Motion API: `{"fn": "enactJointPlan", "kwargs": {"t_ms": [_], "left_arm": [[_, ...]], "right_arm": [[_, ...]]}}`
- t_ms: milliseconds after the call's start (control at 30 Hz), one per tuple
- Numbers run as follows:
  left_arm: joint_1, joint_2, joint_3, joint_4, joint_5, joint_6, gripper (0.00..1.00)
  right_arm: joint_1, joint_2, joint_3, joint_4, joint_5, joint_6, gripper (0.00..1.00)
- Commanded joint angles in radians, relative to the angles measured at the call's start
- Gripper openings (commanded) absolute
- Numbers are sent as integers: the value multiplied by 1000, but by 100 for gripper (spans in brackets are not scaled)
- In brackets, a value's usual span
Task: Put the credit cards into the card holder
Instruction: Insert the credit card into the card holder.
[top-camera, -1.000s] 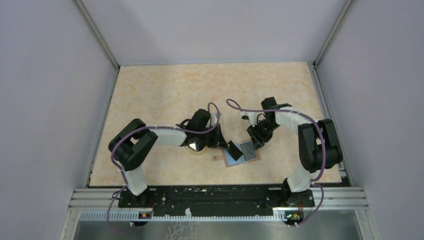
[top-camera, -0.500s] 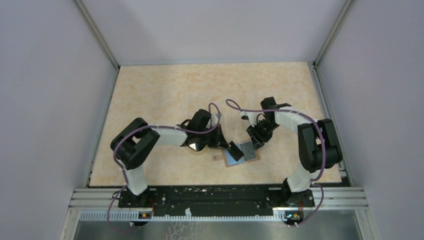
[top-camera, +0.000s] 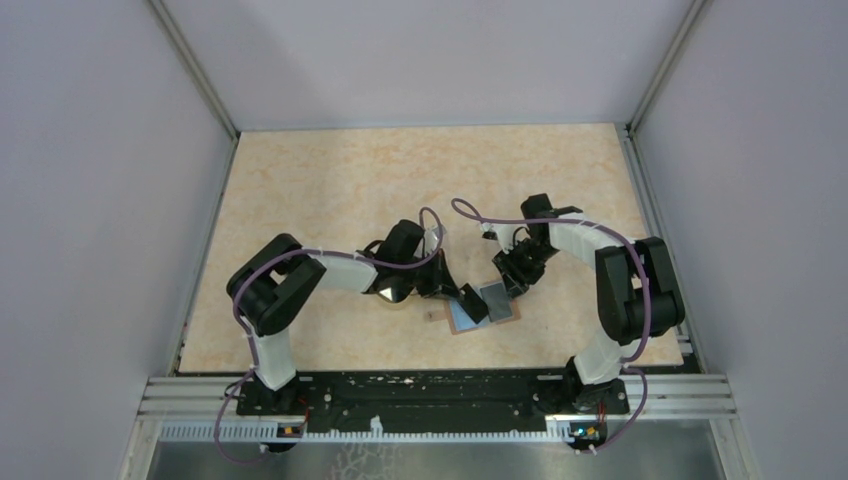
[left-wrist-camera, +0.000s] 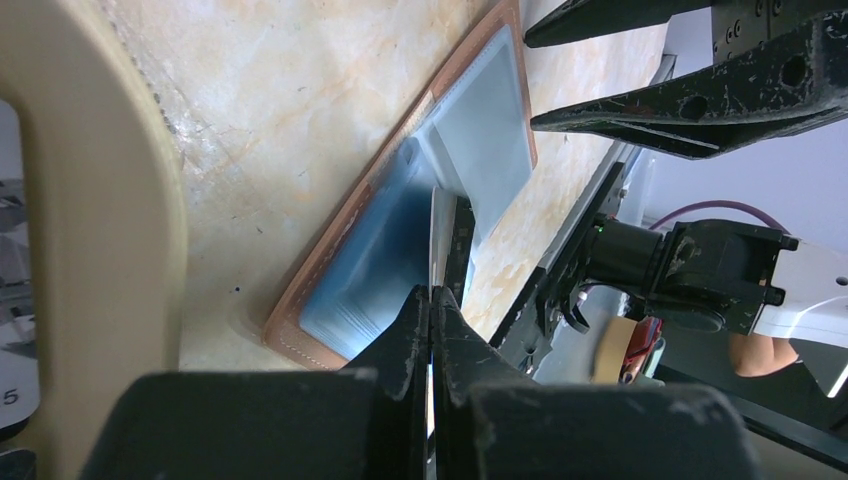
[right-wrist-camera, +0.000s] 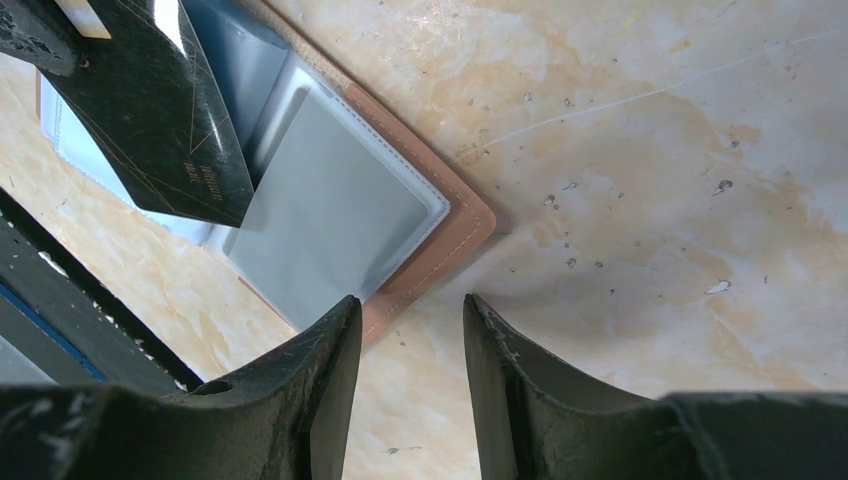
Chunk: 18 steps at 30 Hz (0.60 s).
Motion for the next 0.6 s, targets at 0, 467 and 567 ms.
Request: {"fn": "enactJointPlan", "kwargs": {"t_ms": [0, 467, 567], "left_arm": [[-17, 27, -15, 34, 1, -13, 0], [-47, 62, -15, 53, -5, -41, 0], [-56, 80, 3, 44, -7, -42, 2]], "right_arm": [[19, 36, 2, 16, 15, -7, 43], [22, 33, 1, 16, 11, -7, 43], [22, 30, 2, 16, 9, -7, 43]]}}
